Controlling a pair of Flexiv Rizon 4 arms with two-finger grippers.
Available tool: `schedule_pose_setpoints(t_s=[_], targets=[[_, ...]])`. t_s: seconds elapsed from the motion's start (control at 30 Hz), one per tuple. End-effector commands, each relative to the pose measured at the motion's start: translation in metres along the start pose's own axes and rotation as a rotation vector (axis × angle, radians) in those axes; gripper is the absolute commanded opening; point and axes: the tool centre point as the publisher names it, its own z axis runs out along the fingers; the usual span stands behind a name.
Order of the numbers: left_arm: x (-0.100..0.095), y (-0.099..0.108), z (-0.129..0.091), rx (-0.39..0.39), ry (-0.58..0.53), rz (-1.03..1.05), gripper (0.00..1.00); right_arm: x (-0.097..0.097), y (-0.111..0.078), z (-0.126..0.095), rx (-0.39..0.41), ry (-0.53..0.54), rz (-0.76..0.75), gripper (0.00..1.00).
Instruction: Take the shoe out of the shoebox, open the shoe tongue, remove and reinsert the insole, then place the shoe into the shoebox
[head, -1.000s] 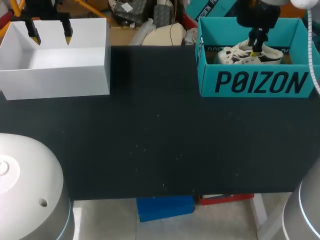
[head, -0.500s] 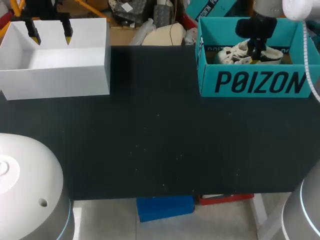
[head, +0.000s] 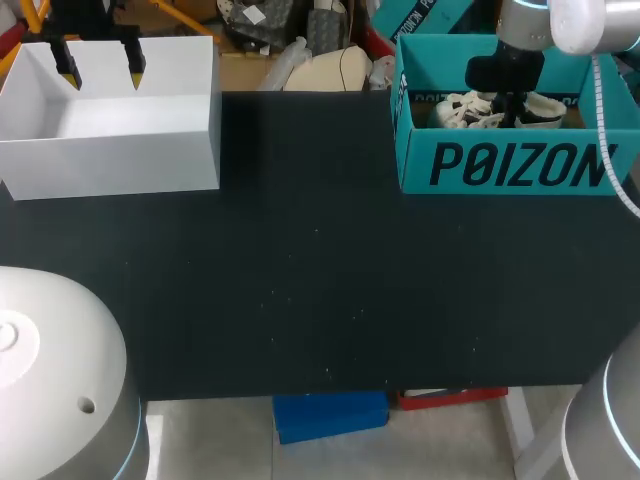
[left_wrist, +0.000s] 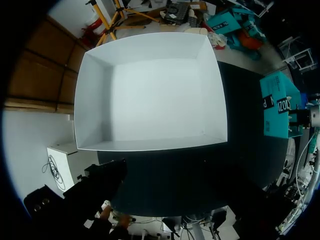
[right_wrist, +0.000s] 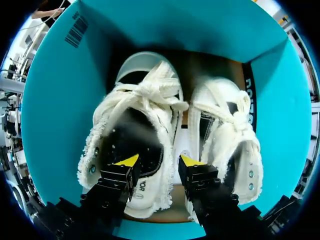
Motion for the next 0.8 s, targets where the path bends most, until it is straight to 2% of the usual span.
schedule_pose_setpoints(t_s=[0.03, 0.7, 0.73, 0.8], targets=[[0.0, 0.0, 0.0, 0.0, 0.0, 0.0, 1.0, -0.006, 0.0, 0.008, -0.001, 0.004, 0.013, 0.45], [0.0, 0.0, 0.0, 0.0, 0.0, 0.0, 1.0, -0.008, 0.001, 0.024, 0.007, 0.005, 0.039, 0.41], [0.0, 0.0, 0.0, 0.0, 0.0, 0.0, 1.0, -0.007, 0.0, 0.025, 0.008, 0.005, 0.041, 0.4], [0.0, 0.0, 0.0, 0.0, 0.0, 0.0, 1.0, -0.007, 0.0, 0.025, 0.009, 0.003, 0.045, 0.3]])
